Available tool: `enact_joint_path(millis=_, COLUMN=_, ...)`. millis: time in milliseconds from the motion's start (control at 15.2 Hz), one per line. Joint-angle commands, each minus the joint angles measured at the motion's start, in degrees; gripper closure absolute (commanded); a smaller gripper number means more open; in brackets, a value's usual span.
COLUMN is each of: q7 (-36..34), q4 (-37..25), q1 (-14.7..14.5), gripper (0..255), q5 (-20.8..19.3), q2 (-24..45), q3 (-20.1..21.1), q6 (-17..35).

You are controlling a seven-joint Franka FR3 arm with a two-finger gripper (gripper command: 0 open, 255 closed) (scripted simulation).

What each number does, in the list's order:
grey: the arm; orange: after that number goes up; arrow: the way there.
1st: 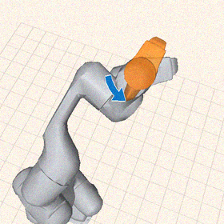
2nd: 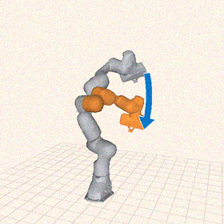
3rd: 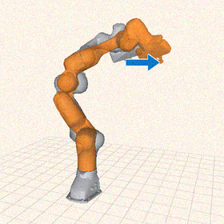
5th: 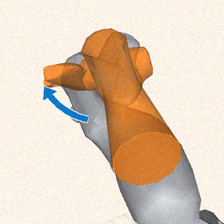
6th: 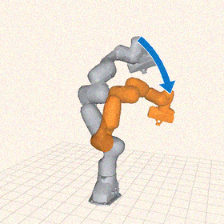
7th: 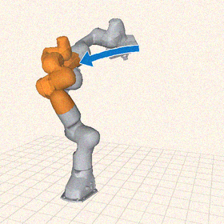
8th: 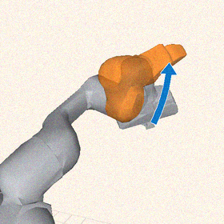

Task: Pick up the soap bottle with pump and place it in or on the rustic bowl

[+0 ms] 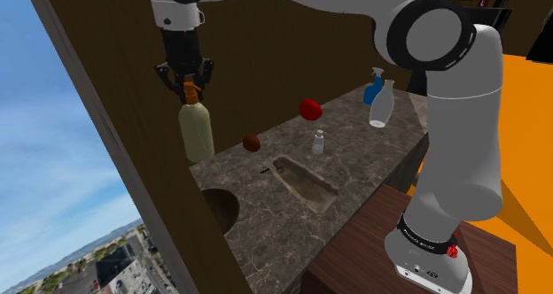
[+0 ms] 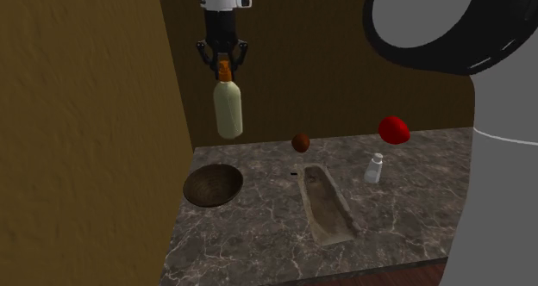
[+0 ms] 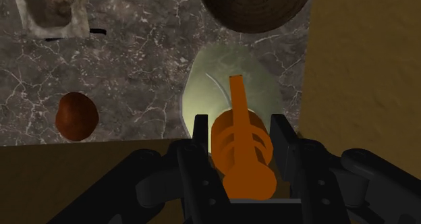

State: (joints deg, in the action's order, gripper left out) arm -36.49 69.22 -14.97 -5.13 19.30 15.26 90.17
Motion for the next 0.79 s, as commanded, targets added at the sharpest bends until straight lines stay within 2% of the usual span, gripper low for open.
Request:
enact_joint_path(millis=0, q7=-2.1, q4=3.0, q1=-1.0, gripper=255, q5=0.4, q2=-3.0, q3=0.8, q6=0.0)
enact_joint_path(millis=528, q7=-10.2, q4=3.7, q1=-6.0, gripper=255, q5=0.8, q2=-7.8, q3=3.9, q6=-4.2)
enact_joint_path(millis=726, q7=-10.0, q4=7.6, q1=-5.6, gripper=255, q5=1.2, q2=-8.9, q3=3.9, q6=-1.3)
